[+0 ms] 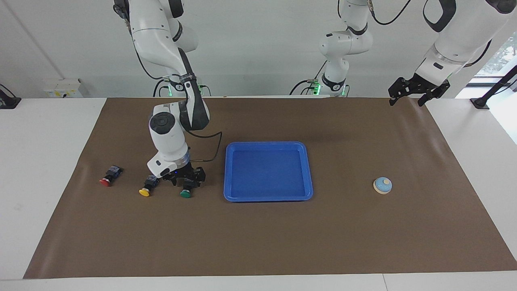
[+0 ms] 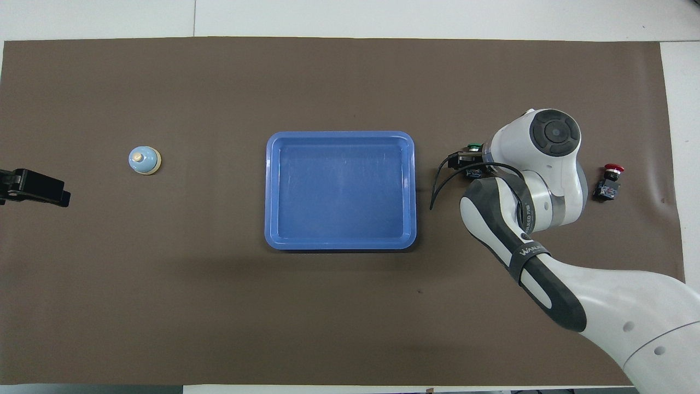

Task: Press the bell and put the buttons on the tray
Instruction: 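Carry the green button into the blue tray and release it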

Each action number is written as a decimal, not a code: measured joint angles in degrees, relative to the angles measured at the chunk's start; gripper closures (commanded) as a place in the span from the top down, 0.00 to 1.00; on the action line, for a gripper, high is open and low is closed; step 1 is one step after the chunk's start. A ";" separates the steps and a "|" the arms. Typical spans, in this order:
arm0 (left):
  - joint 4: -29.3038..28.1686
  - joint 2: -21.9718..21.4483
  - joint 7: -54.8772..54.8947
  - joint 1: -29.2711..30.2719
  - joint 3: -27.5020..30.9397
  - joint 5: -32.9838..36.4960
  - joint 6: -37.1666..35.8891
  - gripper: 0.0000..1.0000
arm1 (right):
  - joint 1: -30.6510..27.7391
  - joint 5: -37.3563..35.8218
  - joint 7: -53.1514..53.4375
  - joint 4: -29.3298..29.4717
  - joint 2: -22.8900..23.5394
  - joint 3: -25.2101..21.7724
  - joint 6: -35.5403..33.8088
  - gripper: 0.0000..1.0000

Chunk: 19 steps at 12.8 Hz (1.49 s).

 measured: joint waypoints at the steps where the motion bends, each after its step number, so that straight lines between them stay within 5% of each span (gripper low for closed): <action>1: 0.01 -0.02 0.00 0.00 0.00 0.00 -0.07 1.00 | 0.00 -0.02 -0.02 -0.11 0.00 0.00 0.01 0.61; 2: 0.01 -0.02 0.00 0.00 0.00 0.00 -0.11 1.00 | -0.01 -0.03 -0.04 -0.14 0.00 0.00 0.01 0.25; 3: 0.01 -0.02 0.00 0.00 0.00 0.00 -0.13 1.00 | -0.03 -0.04 -0.07 -0.15 -0.01 0.00 0.02 0.00; 11: 0.03 -0.02 0.00 0.08 0.37 0.00 -0.12 1.00 | -0.02 -0.05 -0.07 0.72 -0.20 0.03 -1.29 0.00; 16: 0.03 -0.02 0.00 0.08 0.37 0.00 -0.12 1.00 | 5.50 0.19 1.93 16.45 -1.52 0.41 -21.96 0.00; 19: 0.03 -0.02 0.00 0.09 0.38 0.00 -0.12 1.00 | 12.09 0.47 8.07 21.49 -1.33 0.57 -26.65 0.00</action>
